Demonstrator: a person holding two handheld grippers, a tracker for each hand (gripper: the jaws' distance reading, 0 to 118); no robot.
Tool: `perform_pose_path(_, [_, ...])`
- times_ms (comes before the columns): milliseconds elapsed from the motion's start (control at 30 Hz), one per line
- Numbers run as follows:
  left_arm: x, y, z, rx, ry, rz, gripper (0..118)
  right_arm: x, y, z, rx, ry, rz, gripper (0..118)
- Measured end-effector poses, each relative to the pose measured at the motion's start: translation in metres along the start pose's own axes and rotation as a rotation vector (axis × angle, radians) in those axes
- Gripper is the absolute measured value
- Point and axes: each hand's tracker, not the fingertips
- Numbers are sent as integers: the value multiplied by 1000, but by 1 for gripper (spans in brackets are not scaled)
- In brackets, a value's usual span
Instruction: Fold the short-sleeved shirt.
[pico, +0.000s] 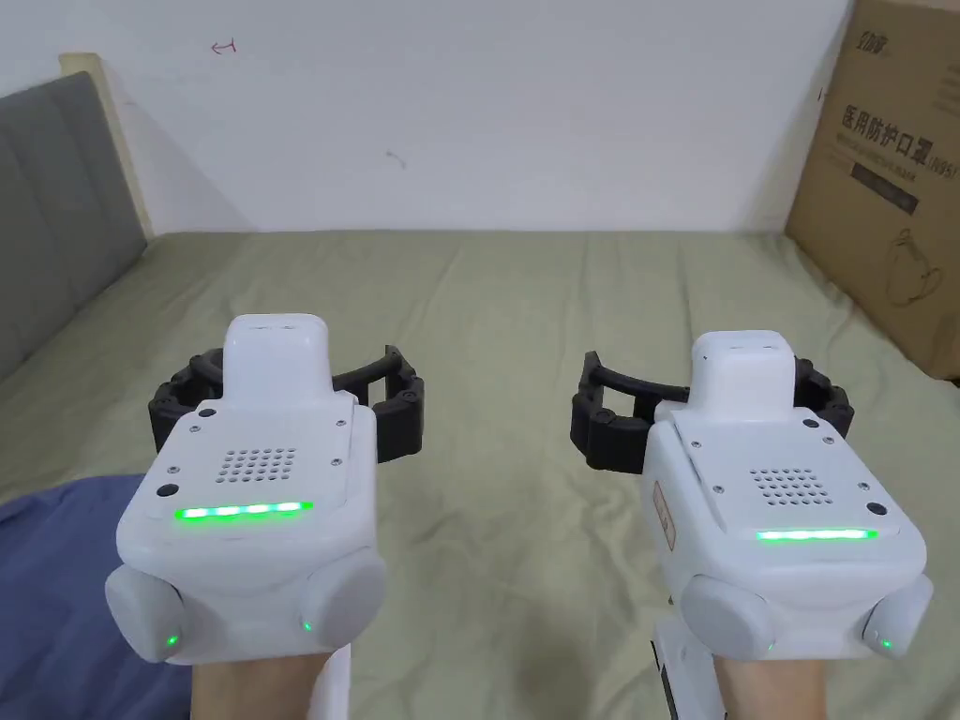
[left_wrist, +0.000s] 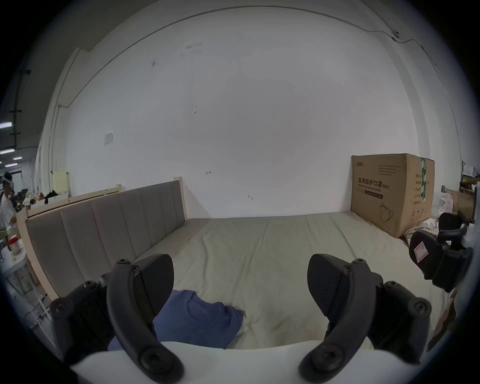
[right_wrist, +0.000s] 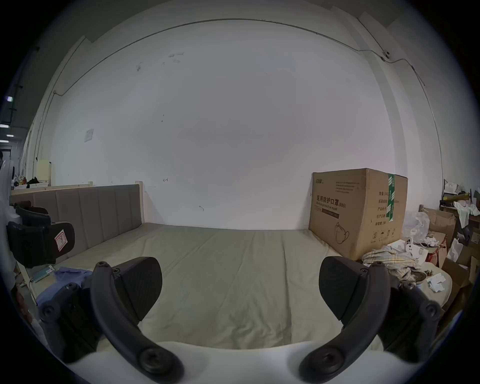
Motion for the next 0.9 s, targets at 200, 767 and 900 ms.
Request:
perform_pose_path(200, [2, -3, 4, 39, 3, -33, 107, 0, -1, 0, 8, -13, 17, 118])
perform_pose_path(767, [0, -2, 8, 74, -51, -16, 108, 2, -3, -1, -6, -16, -2, 118])
perform_pose_path(900, [0, -2, 9, 77, -58, -14, 108, 1, -4, 0, -7, -18, 9, 118])
